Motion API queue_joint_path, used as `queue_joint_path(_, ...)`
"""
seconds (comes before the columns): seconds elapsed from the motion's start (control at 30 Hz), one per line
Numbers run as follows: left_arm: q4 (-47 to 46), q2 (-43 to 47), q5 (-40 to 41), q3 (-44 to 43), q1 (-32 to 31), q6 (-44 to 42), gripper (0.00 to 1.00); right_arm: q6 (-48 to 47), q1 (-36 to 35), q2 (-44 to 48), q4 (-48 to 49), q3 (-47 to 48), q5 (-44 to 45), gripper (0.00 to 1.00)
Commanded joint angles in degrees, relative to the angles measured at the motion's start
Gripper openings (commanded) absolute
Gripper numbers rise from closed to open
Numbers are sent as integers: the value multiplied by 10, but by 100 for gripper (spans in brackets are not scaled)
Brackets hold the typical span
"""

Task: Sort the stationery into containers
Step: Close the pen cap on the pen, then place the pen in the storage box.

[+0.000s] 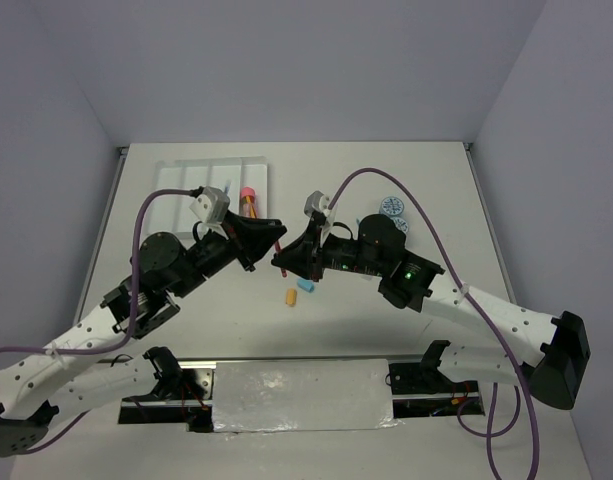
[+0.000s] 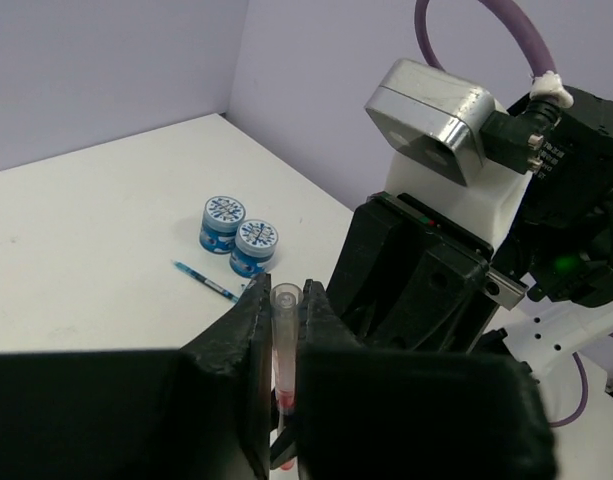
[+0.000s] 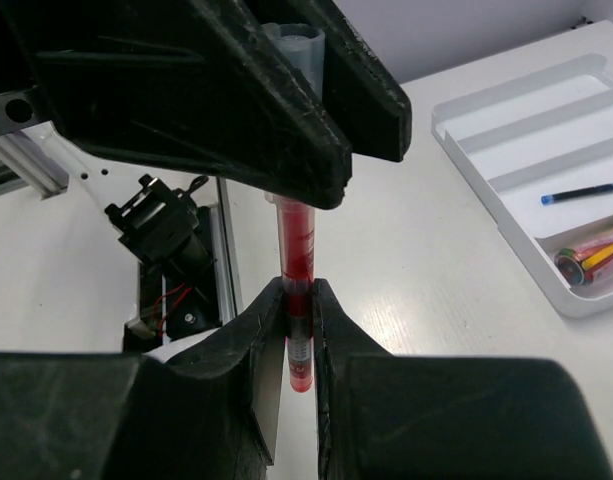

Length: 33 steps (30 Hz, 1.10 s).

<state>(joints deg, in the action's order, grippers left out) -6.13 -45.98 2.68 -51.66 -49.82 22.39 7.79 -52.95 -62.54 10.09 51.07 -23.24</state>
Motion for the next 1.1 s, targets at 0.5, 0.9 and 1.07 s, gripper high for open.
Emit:
queue_joint_path(0.5, -110, 18, -71, 247, -42, 146, 0, 70, 61, -38, 71, 189, 24, 0)
queue_joint_path(0.9, 150, -19, 174, -40, 9, 24, 0, 49, 60, -35, 94, -3, 3, 99)
queue_joint_path(1.07, 150, -97, 130, -76, 126, 6, 0, 59, 119, 22, -5, -68, 60, 100)
